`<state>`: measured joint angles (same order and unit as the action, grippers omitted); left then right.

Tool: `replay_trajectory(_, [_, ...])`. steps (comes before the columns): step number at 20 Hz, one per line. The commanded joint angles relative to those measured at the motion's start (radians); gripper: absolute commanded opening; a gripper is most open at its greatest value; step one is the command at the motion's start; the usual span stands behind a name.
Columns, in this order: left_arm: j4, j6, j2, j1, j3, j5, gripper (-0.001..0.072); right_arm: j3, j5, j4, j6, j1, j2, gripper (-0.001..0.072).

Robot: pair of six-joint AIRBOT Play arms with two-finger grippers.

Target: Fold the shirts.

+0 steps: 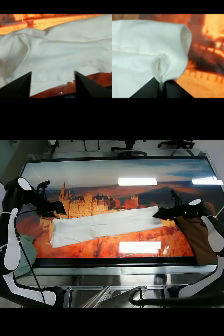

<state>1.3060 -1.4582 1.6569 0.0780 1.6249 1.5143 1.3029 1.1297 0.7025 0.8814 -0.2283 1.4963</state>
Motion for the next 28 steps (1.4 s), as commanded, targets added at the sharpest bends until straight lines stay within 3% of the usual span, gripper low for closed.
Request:
replay_trajectory(1, [-0.013, -0.002, -0.015, -0.073, 0.003, -0.020, 0.0133, 0.025, 0.097, -0.044, -0.021, 0.018, -0.009, 0.0026])
replay_trajectory(2, [-0.057, 0.000, -0.015, -0.100, 0.003, -0.042, 0.0012, 0.042, 0.111, -0.044, -0.020, 0.012, -0.029, 0.0026])
replay_trajectory(5, [-0.245, 0.003, -0.013, -0.204, -0.009, -0.179, 0.0014, 0.092, 0.129, -0.044, 0.000, -0.023, -0.144, 0.0025])
replay_trajectory(8, [-0.336, 0.003, 0.036, -0.354, -0.037, -0.338, 0.0013, 0.097, 0.178, -0.044, 0.036, -0.077, -0.292, 0.0025])
replay_trajectory(11, [-0.429, 0.003, 0.169, -0.534, -0.008, -0.428, 0.0013, 0.097, 0.200, -0.045, 0.070, -0.126, -0.441, 0.0025])
replay_trajectory(15, [-0.470, -0.002, 0.396, -0.737, 0.201, -0.514, 0.0013, 0.098, 0.197, -0.063, 0.070, -0.125, -0.568, 0.0026])
replay_trajectory(19, [-0.472, -0.081, 0.575, -0.826, 0.414, -0.523, 0.0013, 0.098, 0.285, -0.184, 0.077, -0.124, -0.590, 0.0026])
replay_trajectory(22, [-0.499, -0.080, 0.583, -0.816, 0.447, -0.513, 0.0013, 0.097, 0.293, -0.181, 0.077, -0.124, -0.582, 0.0026])
replay_trajectory(24, [-0.558, -0.064, 0.538, -0.766, 0.447, -0.437, 0.0013, 0.097, 0.293, -0.180, 0.086, -0.124, -0.570, 0.0026])
replay_trajectory(28, [-0.635, 0.046, 0.340, -0.594, 0.446, -0.196, 0.0012, 0.097, 0.293, -0.180, 0.100, -0.124, -0.558, 0.0026])
